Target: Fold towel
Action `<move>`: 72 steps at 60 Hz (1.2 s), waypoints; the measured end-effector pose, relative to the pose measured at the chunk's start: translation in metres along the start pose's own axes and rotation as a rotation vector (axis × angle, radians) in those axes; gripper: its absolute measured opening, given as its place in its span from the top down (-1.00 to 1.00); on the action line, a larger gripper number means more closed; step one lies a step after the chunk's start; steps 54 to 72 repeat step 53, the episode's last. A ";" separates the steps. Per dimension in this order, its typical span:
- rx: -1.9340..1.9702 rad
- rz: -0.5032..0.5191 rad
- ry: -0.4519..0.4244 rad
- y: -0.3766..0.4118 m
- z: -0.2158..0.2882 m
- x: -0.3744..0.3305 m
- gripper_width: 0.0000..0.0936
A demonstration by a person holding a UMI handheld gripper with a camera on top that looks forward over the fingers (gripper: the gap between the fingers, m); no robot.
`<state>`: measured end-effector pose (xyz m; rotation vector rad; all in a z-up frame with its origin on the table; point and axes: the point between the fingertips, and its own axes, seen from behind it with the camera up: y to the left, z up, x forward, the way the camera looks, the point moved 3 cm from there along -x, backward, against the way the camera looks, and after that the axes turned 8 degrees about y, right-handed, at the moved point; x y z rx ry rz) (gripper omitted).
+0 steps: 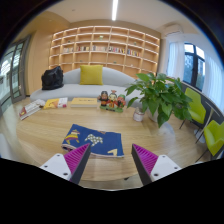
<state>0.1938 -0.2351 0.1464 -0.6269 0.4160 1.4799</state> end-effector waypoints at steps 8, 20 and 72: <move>-0.016 0.020 -0.036 0.014 -0.002 -0.053 -0.83; -0.011 0.060 -0.075 0.028 -0.007 -0.119 -0.83; -0.001 0.058 -0.099 0.027 -0.022 -0.163 -0.82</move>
